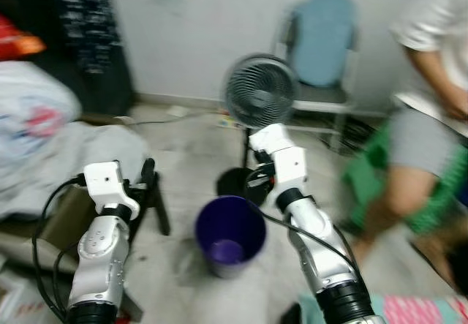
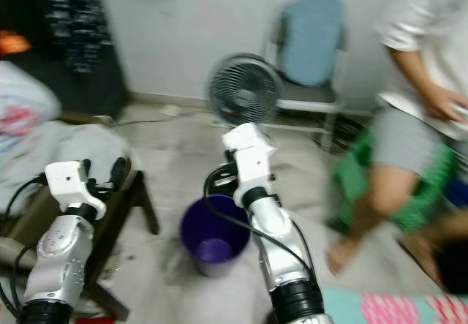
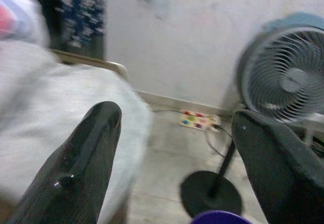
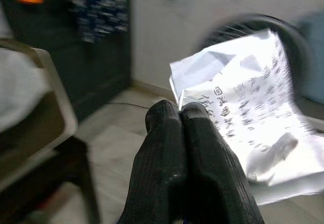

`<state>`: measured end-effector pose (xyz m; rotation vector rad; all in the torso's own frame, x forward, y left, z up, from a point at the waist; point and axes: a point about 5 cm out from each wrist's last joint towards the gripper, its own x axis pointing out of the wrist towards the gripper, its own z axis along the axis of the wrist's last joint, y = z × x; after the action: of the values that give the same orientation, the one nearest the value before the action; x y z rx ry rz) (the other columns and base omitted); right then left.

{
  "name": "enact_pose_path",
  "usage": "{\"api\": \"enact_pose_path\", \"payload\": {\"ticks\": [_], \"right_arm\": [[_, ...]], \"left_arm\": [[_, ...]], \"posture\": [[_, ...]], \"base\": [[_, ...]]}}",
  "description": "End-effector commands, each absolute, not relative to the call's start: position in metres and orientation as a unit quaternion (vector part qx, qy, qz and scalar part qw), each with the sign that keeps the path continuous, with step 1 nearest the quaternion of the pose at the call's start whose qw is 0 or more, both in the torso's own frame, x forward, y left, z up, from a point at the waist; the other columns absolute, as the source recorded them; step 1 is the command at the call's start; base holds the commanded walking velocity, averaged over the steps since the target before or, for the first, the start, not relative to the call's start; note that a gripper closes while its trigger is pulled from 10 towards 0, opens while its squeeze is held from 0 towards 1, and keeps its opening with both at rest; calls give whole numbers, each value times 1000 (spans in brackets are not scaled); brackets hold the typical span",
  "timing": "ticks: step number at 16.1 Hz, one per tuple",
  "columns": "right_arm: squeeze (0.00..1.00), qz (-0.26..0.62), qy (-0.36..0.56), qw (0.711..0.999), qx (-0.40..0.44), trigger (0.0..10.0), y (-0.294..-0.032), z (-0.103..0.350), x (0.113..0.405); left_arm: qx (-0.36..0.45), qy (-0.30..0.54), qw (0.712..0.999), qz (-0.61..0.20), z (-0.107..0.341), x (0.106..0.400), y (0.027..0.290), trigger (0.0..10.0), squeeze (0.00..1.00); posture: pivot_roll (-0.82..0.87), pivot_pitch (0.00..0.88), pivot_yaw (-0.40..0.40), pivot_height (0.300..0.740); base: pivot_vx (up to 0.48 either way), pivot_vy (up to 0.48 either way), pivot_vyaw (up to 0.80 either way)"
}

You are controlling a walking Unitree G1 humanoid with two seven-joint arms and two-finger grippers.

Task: Clean up the room

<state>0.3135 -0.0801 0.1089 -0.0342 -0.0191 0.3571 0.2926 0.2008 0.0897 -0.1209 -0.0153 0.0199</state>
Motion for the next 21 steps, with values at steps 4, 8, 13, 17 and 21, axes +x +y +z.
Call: {"api": "enact_pose_path", "payload": {"ticks": [4,8,13,17,21], "right_arm": [[0,167,-13,986,-19,10000,-87,110,315],[0,161,-9,987,-21,10000,-88,108,315],[0,157,-7,987,-20,10000,-88,107,315],[0,157,-4,987,-20,10000,-88,106,315],[0,155,7,988,-12,10000,-88,104,316]], "left_arm": [[-67,-8,998,-12,90,292,193,10000,0],[-72,-9,997,-19,90,292,192,10000,0],[-76,-12,997,-28,90,292,190,10000,0],[-83,-14,996,-38,91,291,188,10000,0],[-85,-14,996,-38,91,292,188,10000,0]], "posture": [[-79,0,-38,740],[-79,0,-39,740],[-81,0,-36,740],[-83,0,-37,740],[-84,0,-37,740]], "base": [[0,0,705],[0,0,100],[156,0,0],[289,0,0],[314,0,0]]}}
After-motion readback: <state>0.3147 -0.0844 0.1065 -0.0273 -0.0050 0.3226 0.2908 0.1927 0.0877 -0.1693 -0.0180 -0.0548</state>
